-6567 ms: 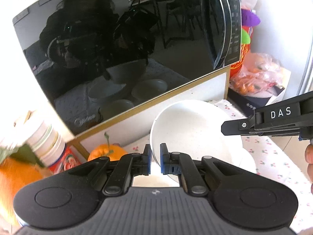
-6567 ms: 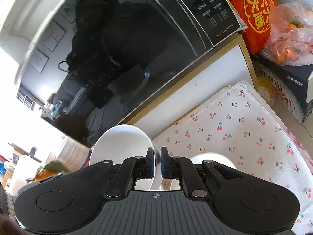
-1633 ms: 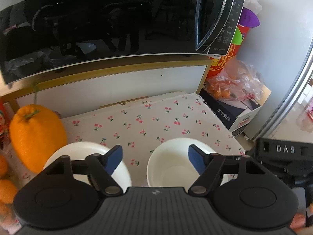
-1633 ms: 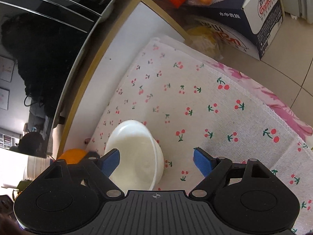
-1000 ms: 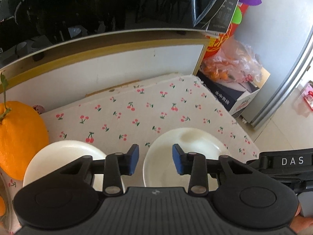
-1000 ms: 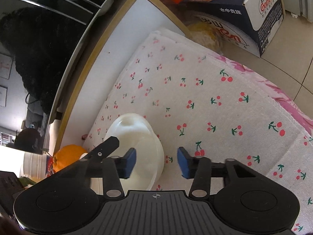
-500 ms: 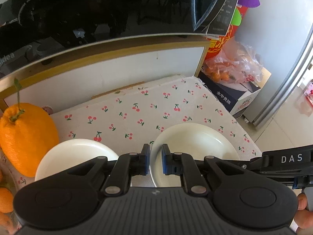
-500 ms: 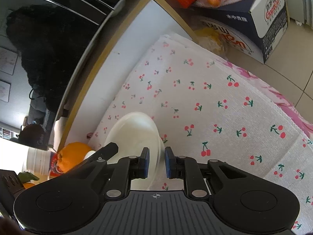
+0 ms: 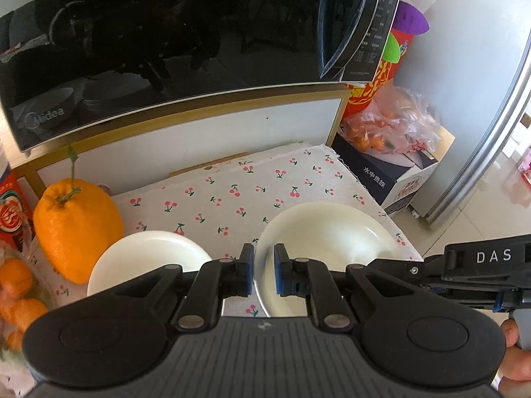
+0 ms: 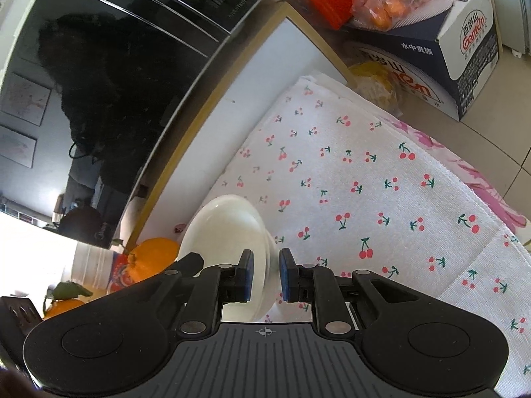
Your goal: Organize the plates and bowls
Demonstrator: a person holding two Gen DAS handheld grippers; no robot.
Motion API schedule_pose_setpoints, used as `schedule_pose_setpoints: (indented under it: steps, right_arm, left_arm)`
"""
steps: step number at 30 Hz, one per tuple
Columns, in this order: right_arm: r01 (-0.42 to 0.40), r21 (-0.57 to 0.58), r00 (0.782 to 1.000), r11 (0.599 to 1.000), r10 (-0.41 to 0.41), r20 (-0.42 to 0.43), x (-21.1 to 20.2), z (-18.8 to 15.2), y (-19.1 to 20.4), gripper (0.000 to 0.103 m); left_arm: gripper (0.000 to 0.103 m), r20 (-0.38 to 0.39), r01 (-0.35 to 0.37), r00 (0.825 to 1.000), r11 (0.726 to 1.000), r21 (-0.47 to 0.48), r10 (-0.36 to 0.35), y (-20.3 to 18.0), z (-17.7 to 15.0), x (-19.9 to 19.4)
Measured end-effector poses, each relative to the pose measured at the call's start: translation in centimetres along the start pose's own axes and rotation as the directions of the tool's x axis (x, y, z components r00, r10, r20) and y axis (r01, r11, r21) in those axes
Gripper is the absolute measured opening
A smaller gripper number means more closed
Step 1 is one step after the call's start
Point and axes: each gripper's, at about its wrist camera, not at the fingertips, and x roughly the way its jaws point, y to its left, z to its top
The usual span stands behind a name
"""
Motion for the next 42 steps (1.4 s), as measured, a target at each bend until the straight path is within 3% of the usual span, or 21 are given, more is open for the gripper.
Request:
schedule_pose_setpoints:
  steps: [17, 28, 42]
  right_arm:
    - [-0.039, -0.037, 0.999, 0.999, 0.039, -0.015, -2.9, -1.7, 0.8, 0.017]
    - [-0.044, -0.099, 0.998, 0.994, 0.038, -0.055, -3.4, -3.6, 1.9, 0.017]
    - [-0.057, -0.211, 0.993, 0.976, 0.034, -0.112, -3.2, -7.4, 4.5, 0.017]
  left_arm:
    - [0.011, 0.000, -0.054, 0.998, 0.988, -0.143, 0.055, -0.4, -2.9, -4.0]
    - [0.011, -0.013, -0.092, 0.996, 0.964, -0.248, 0.092, 0.0, -5.6, -6.6]
    - [0.011, -0.022, -0.092, 0.996, 0.927, -0.364, 0.091, 2.5, -9.4, -10.3]
